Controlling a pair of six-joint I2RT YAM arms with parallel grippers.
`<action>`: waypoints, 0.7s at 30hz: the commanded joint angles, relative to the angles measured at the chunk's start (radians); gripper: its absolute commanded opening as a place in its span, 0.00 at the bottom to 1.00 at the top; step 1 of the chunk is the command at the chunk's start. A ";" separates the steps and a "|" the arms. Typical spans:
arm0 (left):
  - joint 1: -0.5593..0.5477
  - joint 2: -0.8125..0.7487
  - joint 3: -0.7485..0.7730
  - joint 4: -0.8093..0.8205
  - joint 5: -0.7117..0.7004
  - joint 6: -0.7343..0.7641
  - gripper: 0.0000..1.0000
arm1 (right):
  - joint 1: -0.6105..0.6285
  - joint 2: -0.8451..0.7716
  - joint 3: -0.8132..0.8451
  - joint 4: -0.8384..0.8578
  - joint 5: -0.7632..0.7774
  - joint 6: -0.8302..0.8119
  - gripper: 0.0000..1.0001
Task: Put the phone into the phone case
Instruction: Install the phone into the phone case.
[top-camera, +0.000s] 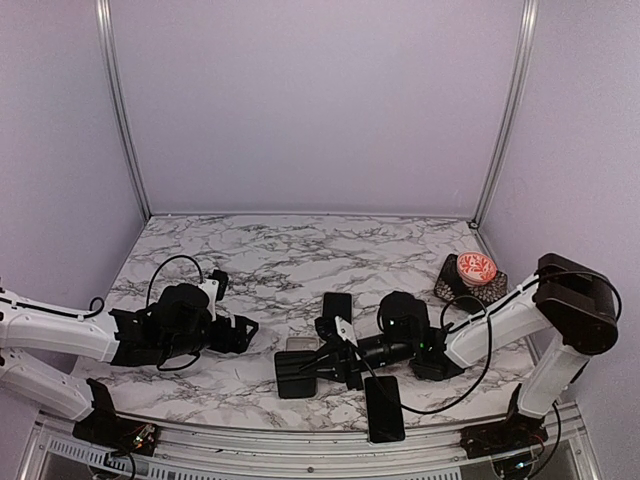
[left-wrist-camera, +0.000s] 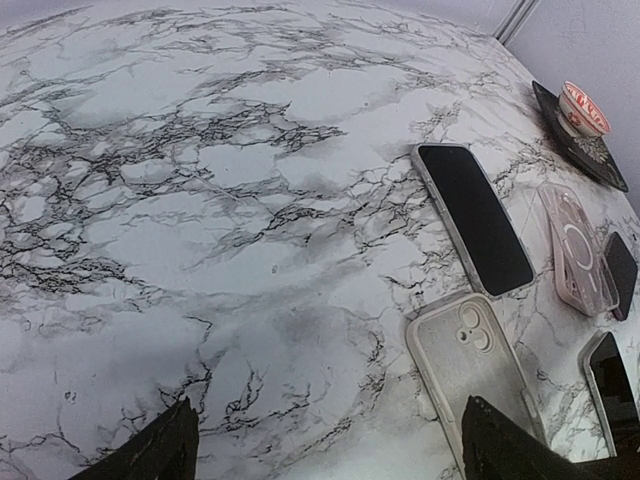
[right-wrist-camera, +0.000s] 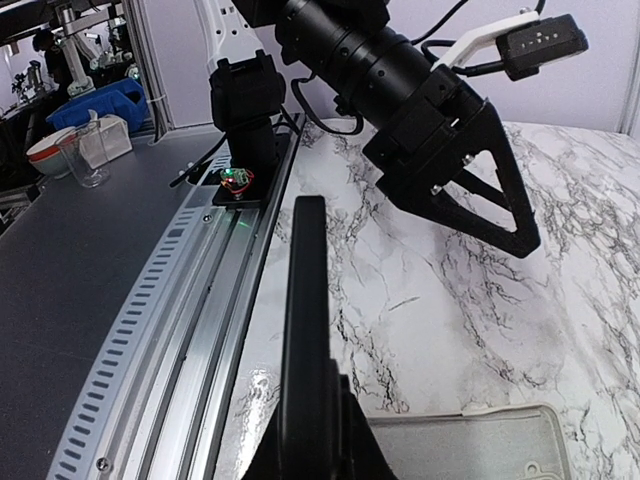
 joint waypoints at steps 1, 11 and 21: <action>0.005 0.011 -0.007 0.007 0.000 -0.005 0.92 | -0.015 -0.012 -0.004 0.096 -0.004 0.018 0.00; 0.004 0.054 0.011 0.009 0.013 0.006 0.92 | -0.043 -0.035 0.031 0.023 0.004 -0.016 0.00; 0.003 0.086 0.017 0.015 0.011 0.006 0.92 | -0.064 0.052 0.068 0.036 -0.051 0.024 0.00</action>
